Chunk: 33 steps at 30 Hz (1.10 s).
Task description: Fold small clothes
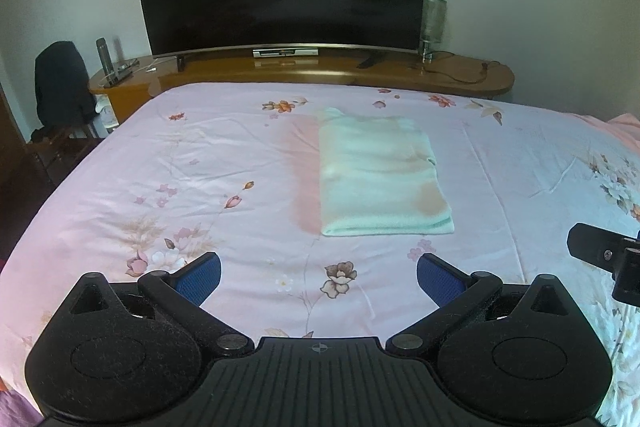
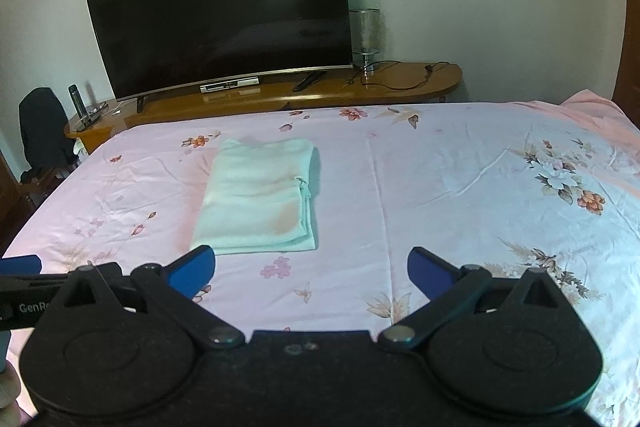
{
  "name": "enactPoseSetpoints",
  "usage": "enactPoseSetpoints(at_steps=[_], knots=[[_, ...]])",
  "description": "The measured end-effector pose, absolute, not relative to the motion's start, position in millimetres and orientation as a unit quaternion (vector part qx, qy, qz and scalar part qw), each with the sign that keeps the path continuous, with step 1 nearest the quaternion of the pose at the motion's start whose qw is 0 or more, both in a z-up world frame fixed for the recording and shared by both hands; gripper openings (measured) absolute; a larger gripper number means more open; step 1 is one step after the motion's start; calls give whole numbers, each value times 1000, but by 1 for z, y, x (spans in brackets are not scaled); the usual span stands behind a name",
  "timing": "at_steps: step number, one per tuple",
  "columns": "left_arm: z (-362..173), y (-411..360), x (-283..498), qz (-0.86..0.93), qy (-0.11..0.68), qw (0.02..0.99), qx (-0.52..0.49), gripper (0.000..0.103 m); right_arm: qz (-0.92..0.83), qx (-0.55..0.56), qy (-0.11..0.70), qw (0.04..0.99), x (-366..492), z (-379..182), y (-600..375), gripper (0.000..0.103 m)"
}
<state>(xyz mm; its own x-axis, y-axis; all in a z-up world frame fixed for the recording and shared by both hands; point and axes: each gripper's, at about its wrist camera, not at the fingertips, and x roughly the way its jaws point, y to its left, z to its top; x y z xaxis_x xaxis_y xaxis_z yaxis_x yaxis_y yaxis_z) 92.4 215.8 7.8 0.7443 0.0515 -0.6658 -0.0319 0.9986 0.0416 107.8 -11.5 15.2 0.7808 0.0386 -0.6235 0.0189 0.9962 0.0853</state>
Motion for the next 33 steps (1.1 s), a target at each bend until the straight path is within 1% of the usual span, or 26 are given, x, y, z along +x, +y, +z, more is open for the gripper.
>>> enactPoseSetpoints(at_steps=[33], knots=[[3, 215, 108, 18, 372, 928, 9, 103, -8, 41, 349, 936, 121, 6, -16, 102]])
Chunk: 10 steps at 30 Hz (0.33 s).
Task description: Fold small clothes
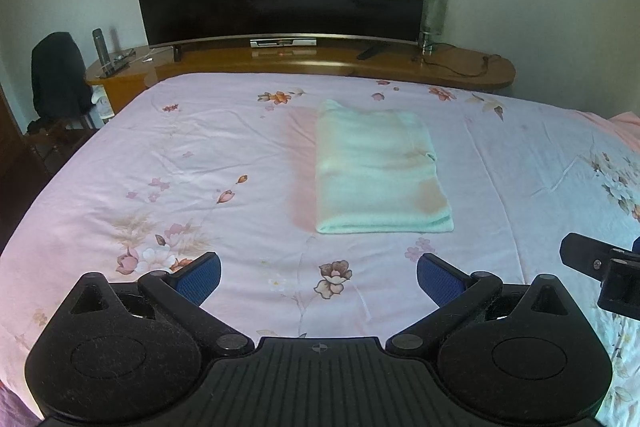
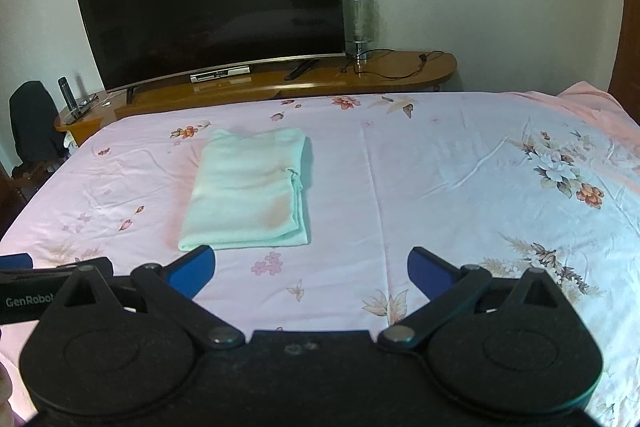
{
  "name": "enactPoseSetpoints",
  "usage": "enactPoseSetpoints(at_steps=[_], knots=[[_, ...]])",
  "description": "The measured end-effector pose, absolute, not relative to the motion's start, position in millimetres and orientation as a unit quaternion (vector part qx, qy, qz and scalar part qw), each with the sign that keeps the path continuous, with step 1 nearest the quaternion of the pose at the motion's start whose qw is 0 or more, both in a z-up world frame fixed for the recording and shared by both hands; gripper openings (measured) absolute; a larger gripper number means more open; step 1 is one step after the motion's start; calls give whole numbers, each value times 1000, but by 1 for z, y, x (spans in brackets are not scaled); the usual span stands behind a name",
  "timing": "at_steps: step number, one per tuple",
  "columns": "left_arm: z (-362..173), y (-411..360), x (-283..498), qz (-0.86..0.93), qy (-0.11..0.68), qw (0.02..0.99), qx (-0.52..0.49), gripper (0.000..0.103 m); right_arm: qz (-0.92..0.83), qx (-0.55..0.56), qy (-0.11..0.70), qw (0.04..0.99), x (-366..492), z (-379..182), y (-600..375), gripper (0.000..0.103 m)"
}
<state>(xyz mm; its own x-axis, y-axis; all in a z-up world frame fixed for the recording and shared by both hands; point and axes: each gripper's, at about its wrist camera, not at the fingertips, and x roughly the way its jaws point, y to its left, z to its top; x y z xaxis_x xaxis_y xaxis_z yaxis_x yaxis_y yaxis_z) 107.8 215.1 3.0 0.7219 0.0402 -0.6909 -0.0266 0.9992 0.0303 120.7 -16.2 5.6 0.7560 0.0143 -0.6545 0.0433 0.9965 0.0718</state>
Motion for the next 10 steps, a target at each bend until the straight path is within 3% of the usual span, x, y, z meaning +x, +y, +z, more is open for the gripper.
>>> enactPoseSetpoints(at_steps=[10], knots=[[-4, 218, 120, -24, 356, 934, -35, 103, -9, 41, 360, 932, 128, -2, -20, 102]])
